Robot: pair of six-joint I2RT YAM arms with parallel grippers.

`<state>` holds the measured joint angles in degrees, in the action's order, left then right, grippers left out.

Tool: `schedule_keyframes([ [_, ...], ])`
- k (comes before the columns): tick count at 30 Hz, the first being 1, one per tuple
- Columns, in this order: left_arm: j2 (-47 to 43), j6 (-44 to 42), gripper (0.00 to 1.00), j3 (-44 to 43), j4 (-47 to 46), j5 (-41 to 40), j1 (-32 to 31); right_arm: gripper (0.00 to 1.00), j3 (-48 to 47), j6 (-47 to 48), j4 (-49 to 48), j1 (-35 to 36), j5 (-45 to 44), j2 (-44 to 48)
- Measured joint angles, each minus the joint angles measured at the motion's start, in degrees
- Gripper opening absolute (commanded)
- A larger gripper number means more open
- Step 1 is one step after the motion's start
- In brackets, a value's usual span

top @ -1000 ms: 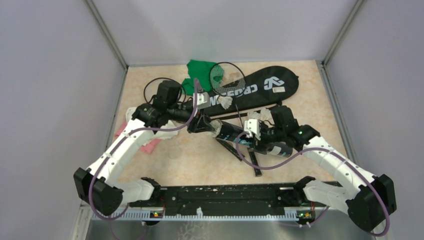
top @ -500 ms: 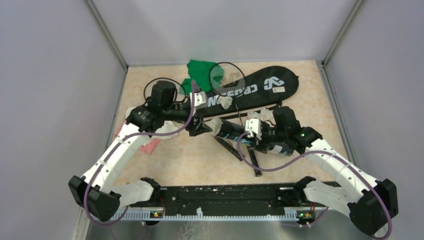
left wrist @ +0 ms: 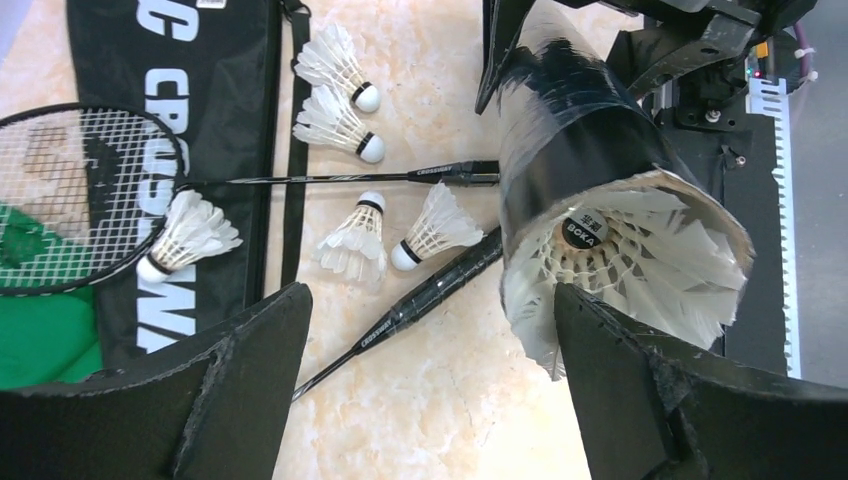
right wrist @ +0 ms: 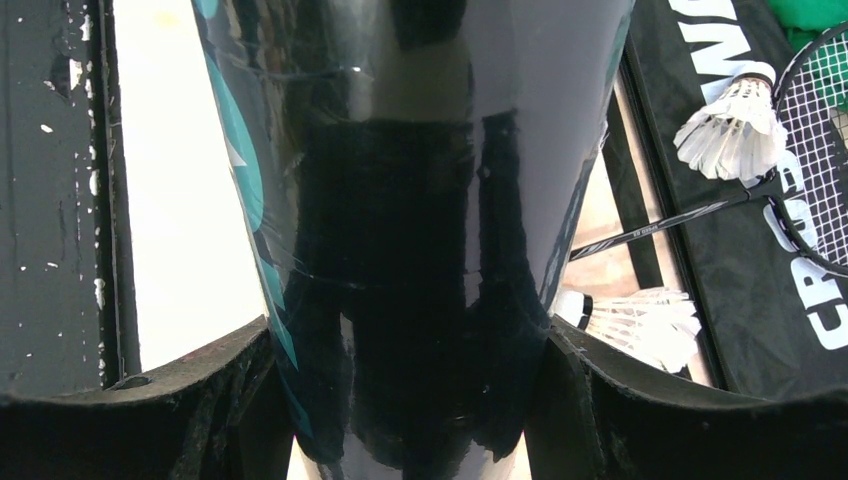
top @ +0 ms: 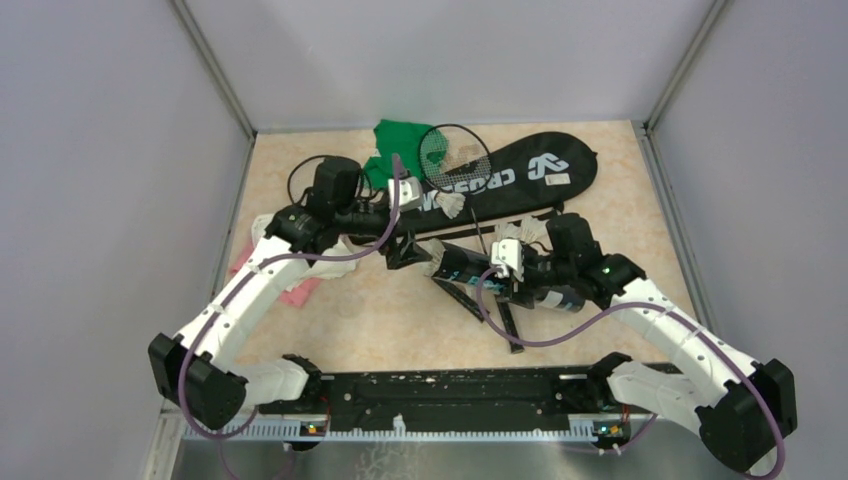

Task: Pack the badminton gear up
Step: Place the shuttlecock at the shuttle tube.

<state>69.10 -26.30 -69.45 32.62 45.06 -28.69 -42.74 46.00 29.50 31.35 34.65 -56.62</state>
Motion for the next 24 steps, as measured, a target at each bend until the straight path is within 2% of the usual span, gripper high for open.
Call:
schedule_keyframes([
  [7, 4.4, 0.7, 0.97, 0.2, -3.1, 2.5, -1.9, 0.34, 0.0, -0.2, 0.2, 0.0, 0.7, -0.2],
  [14, 5.2, 0.4, 0.99, 0.4, -4.2, 3.5, -2.9, 0.34, 0.0, -1.3, -0.5, -0.3, 0.2, -0.1],
  [18, 3.0, -0.9, 0.99, 0.8, -4.1, 1.8, -2.8, 0.35, 0.5, -2.1, -1.1, -1.9, 0.1, 0.2],
  [24, -5.1, -2.8, 0.99, 1.6, -3.9, -2.7, -2.4, 0.35, 1.5, -4.5, -1.7, -6.1, -0.7, 1.1],
])
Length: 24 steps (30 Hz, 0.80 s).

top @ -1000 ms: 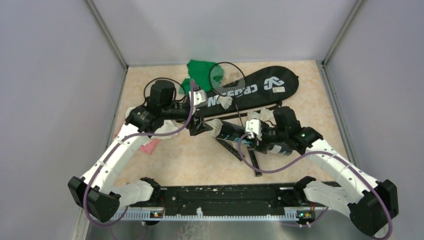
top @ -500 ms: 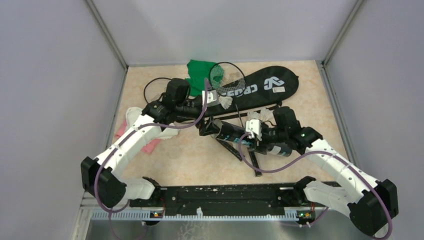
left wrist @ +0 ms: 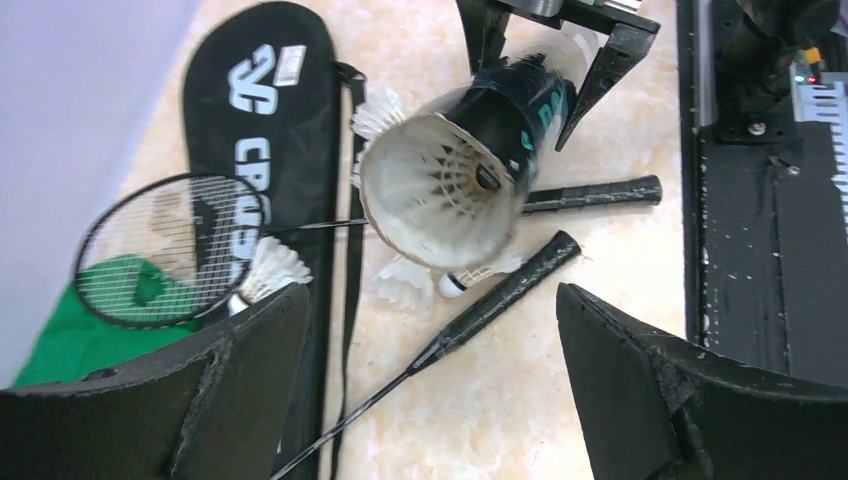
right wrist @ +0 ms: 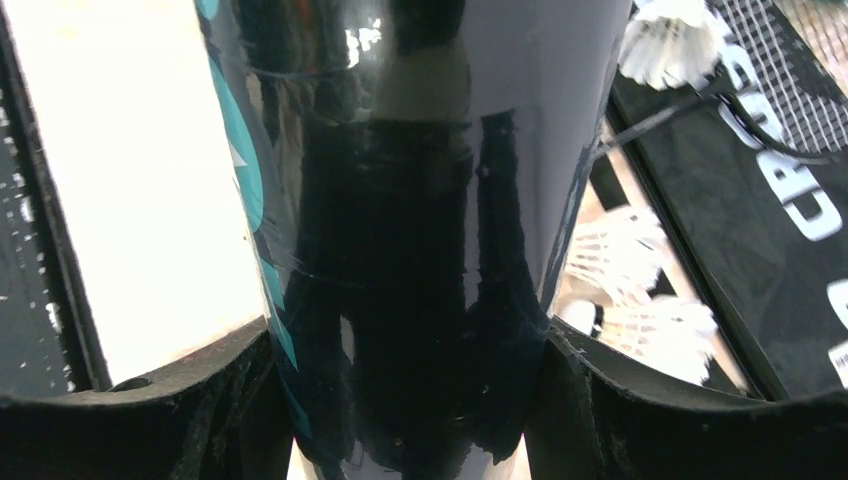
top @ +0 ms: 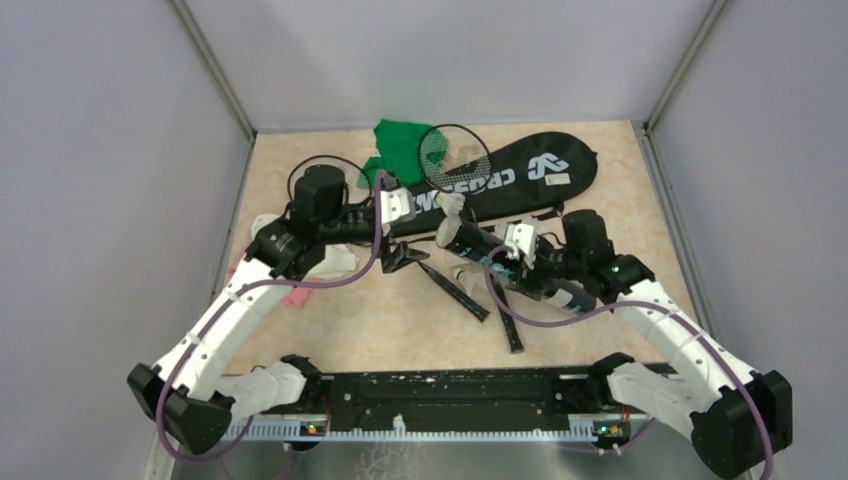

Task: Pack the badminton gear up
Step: Place the shuttlecock at the shuttle tube.

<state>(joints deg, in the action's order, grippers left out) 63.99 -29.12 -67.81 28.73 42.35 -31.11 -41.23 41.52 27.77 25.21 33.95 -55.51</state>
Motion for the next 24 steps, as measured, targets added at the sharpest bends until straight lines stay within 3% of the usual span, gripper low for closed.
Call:
schedule_keyframes([
  [6, -4.6, 1.9, 0.99, 0.1, -1.8, -4.5, 1.5, 0.35, 0.0, -3.2, -1.8, -3.3, -3.2, 0.1],
  [12, -3.3, 5.9, 0.99, 4.0, -7.4, -11.1, 1.9, 0.34, -0.1, -8.2, -3.2, -7.6, -6.4, -0.1],
  [24, 15.7, 9.9, 0.9, 6.5, -20.0, -29.5, 1.5, 0.35, -2.4, -19.0, -8.0, -13.0, -16.0, -1.9],
])
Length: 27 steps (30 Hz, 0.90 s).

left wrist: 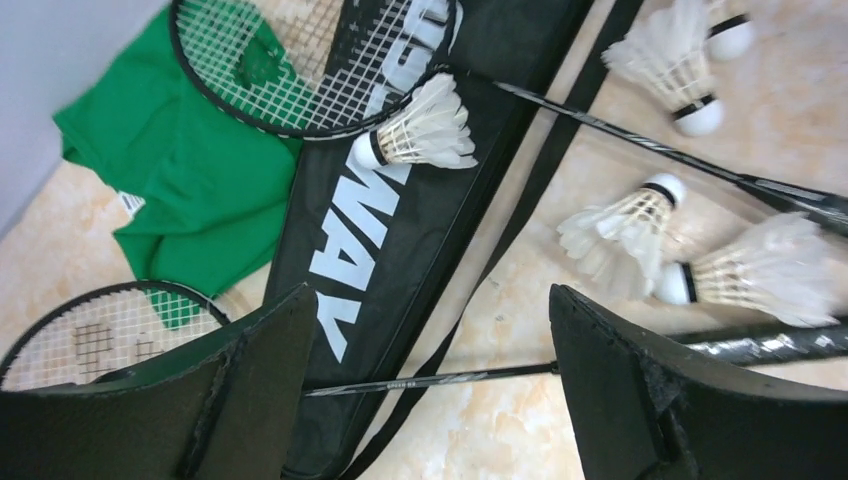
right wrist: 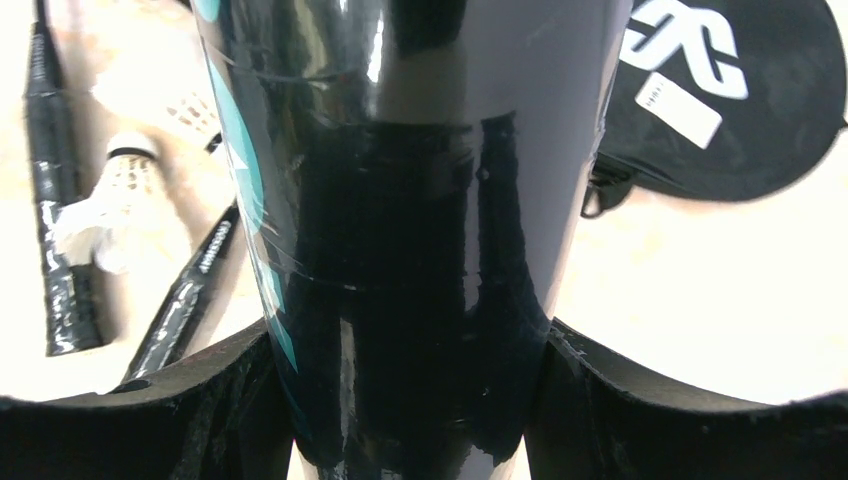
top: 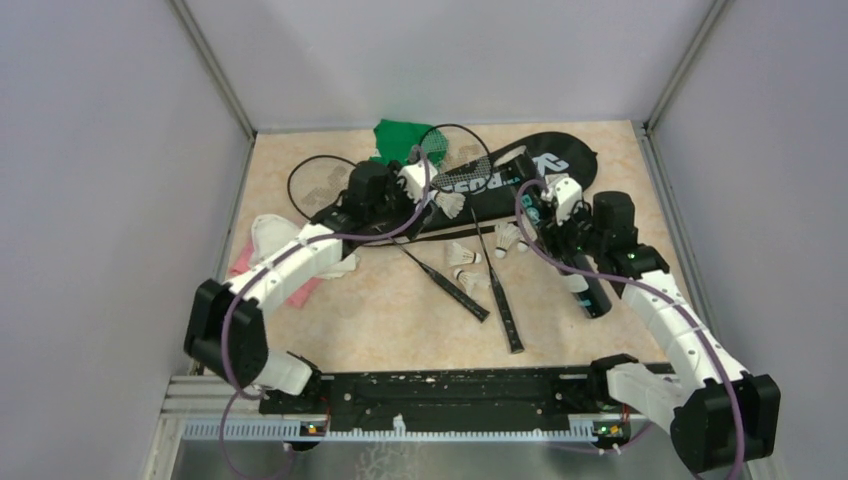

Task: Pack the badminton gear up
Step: Place the shuttlecock at the shuttle tube, then pick up the shuttlecock at the center of the board.

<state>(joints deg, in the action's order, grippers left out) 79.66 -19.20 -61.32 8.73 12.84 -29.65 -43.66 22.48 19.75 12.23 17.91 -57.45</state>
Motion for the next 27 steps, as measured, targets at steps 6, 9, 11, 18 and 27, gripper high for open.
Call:
schedule_keyframes([
  [6, 11.8, 1.0, 0.85, -1.9, -5.1, -5.3, -1.7, 0.37, 0.1, -1.6, -0.7, -2.9, -2.2, -0.4],
  [9, 17.4, 0.8, 0.83, -5.6, -6.8, -7.6, -2.9, 0.37, 0.1, -1.6, -1.2, -3.1, -2.6, -0.3],
  [11, 21.1, 0.5, 0.8, -8.5, -8.1, -9.0, -3.5, 0.37, 0.1, -1.5, -1.4, -3.3, -2.7, -0.3],
  [18, 31.4, -1.2, 0.78, -16.7, -10.6, -11.7, -4.7, 0.37, 0.2, -0.8, -1.5, -4.5, -2.2, 0.1],
  [27, 41.6, -3.5, 0.61, -25.1, -10.1, -17.3, -6.1, 0.36, 0.2, 0.4, -1.5, -4.5, -1.7, 0.1],
])
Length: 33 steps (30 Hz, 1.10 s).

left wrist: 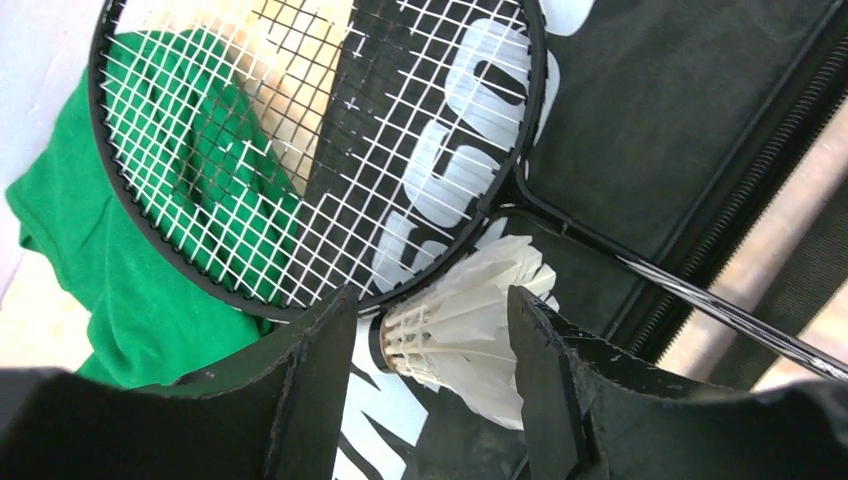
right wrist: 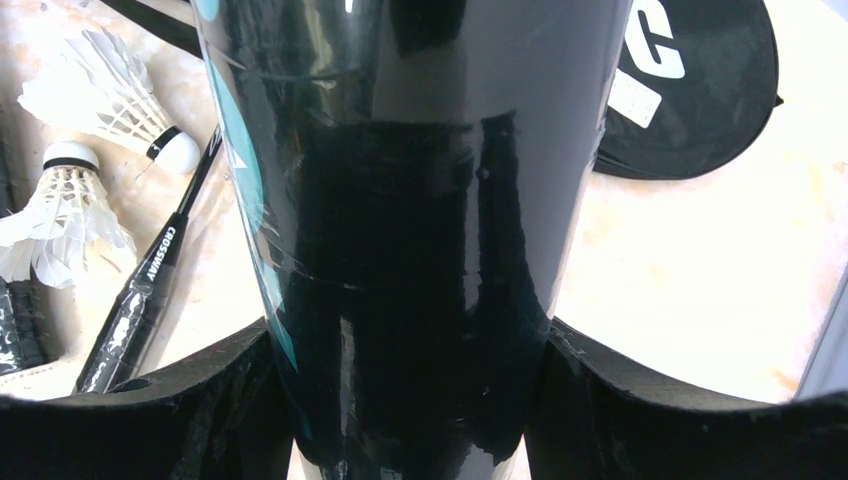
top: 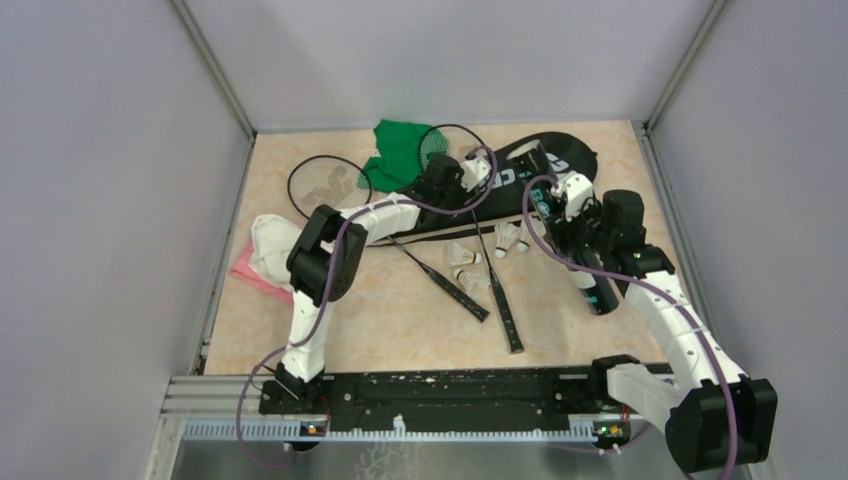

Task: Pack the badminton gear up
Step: Pick up the shuttlecock at the center of the board.

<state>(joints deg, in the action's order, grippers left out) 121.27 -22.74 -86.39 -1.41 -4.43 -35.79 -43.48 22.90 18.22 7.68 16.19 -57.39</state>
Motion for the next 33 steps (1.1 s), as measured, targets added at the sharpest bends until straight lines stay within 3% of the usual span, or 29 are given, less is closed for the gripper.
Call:
schedule_keyframes([
  [8, 1.2, -1.6, 0.39, -1.4, 0.6, -3.1, -0.4, 0.36, 0.0, 0.4, 0.0, 0.0, 0.7, 0.0],
  [13, 1.0, -3.1, 0.03, 0.2, 0.1, -4.5, -0.4, 0.36, 0.4, 0.5, 0.1, 0.0, 1.3, 0.0],
  [14, 0.9, -3.5, 0.0, 0.8, 0.0, -5.0, -0.4, 0.36, 0.4, 0.5, 0.2, 0.0, 1.4, 0.0],
  [26, -10.7, -4.4, 0.0, 11.9, -0.1, -6.6, 0.2, 0.36, 0.5, 2.4, 0.3, 0.0, 4.9, 0.0],
  [33, -22.8, -0.2, 0.0, 13.2, 6.9, 5.9, 6.9, 0.37, 0.4, 8.5, 2.4, 0.0, 11.6, -1.6],
])
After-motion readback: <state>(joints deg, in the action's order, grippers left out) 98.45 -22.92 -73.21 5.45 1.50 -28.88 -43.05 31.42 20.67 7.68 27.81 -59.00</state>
